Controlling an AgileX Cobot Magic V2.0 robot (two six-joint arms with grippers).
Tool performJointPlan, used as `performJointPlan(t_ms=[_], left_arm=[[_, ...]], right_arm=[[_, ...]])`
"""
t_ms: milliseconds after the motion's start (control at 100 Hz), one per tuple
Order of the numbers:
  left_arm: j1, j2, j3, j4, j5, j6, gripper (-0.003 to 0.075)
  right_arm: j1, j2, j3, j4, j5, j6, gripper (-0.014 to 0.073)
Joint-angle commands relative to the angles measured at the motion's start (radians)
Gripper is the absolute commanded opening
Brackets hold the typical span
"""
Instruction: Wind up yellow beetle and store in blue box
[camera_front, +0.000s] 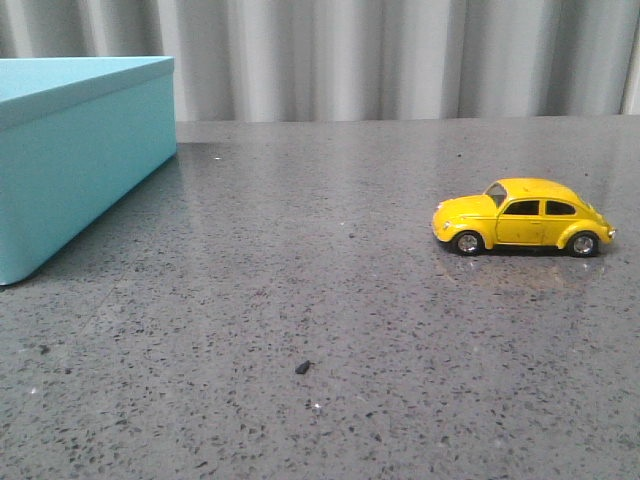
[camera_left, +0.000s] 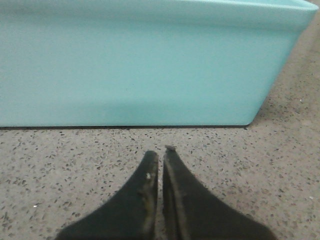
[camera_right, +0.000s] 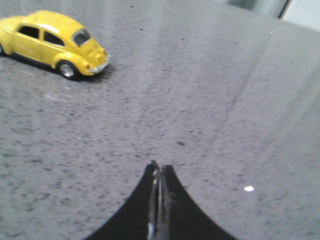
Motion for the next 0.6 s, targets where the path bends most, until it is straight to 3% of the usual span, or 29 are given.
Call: performJointPlan(t_ms=[0, 170, 310, 390, 590], left_arm=[[-0.002, -0.030, 0.025, 0.034, -0.056, -0.008, -0.0021], [-0.002, -0.030, 0.025, -0.027, -0.113, -0.008, -0.0021], [-0.002, -0.030, 0.025, -0.377, -0.141, -0.008, -0.0021], [-0.002, -0.030, 0.025, -0.536, -0.142, -0.008, -0.0021], [-0.002, -0.030, 0.025, -0.662, -0.243, -0.008, -0.0021]], right_arm=[[-0.004, 0.020, 0.027, -0.119, -0.085, -0.011, -0.0041], [-0.004, 0.020, 0.026, -0.192, -0.224, -0.011, -0.0041], [-0.004, 0.020, 0.026, -0.165, -0.328, -0.009, -0.0041], [-0.004, 0.020, 0.026, -0.014, -0.379, 0.016, -0.0041], [-0.004, 0.020, 0.026, 0.496, -0.414, 0.039, -0.0041]])
